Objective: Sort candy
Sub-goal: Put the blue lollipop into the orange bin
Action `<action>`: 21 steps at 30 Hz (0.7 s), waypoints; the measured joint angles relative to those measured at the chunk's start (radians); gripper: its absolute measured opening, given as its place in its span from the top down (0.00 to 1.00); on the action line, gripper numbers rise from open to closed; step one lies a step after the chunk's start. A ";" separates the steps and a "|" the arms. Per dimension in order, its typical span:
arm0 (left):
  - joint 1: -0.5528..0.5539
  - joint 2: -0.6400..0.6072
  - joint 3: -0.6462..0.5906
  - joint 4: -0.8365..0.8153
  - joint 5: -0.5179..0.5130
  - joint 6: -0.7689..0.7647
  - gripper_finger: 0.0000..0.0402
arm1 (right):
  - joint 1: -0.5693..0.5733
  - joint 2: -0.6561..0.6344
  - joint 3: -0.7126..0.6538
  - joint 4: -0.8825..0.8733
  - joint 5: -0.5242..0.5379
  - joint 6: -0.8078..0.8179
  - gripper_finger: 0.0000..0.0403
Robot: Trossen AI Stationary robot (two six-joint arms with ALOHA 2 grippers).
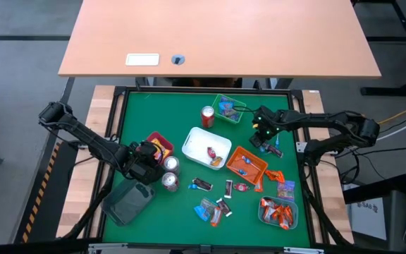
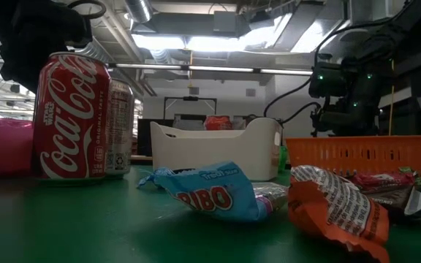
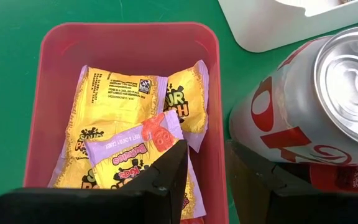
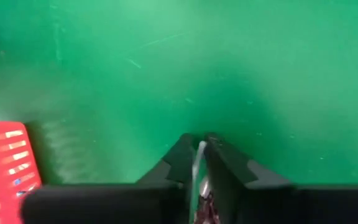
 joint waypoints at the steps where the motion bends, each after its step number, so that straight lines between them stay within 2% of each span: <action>1: 0.000 0.000 0.000 0.000 0.000 0.000 0.75 | 0.000 0.000 0.000 0.000 0.002 0.000 0.93; 3: 0.000 0.000 0.000 0.000 0.000 0.000 0.75 | 0.000 0.000 -0.001 0.000 0.006 -0.001 0.98; 8: 0.000 0.000 0.000 0.000 0.000 0.000 0.75 | 0.000 0.000 -0.001 0.003 0.012 0.000 0.96; 13: 0.000 0.000 0.000 0.000 0.000 0.000 0.75 | 0.000 -0.017 0.009 -0.016 0.012 -0.017 0.99; 21: 0.000 0.000 0.000 0.000 0.000 0.000 0.75 | 0.000 -0.088 0.101 -0.105 0.003 -0.042 0.99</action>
